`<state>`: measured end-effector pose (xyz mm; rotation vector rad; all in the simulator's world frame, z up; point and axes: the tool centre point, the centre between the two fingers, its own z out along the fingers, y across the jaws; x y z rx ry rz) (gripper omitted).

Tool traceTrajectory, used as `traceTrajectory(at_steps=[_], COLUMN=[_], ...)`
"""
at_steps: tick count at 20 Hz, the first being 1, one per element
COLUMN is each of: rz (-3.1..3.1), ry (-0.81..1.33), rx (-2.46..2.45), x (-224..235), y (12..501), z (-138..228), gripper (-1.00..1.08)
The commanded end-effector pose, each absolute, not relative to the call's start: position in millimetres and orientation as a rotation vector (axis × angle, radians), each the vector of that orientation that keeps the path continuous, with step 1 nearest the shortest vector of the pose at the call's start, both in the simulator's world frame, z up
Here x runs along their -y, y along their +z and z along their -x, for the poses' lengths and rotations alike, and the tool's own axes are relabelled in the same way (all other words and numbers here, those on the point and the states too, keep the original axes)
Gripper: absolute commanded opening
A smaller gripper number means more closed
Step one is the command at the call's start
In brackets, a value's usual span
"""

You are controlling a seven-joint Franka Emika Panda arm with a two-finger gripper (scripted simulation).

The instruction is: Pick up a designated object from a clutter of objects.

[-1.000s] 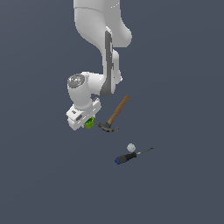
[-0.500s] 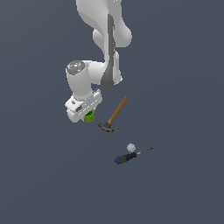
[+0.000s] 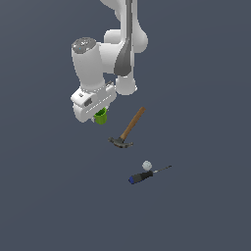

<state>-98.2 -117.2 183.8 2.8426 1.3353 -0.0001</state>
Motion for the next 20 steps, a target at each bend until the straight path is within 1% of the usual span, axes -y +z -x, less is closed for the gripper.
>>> traceTrajectory(at_steps=[1,20], rz=[-2.842,-2.842], ry=[0.0,-0.001], rx=[-1.335,-1.336], x=[113.7,86.3], y=[206.1,375.4], z=[103.5,141.0], gripper=[-1.0,-1.0])
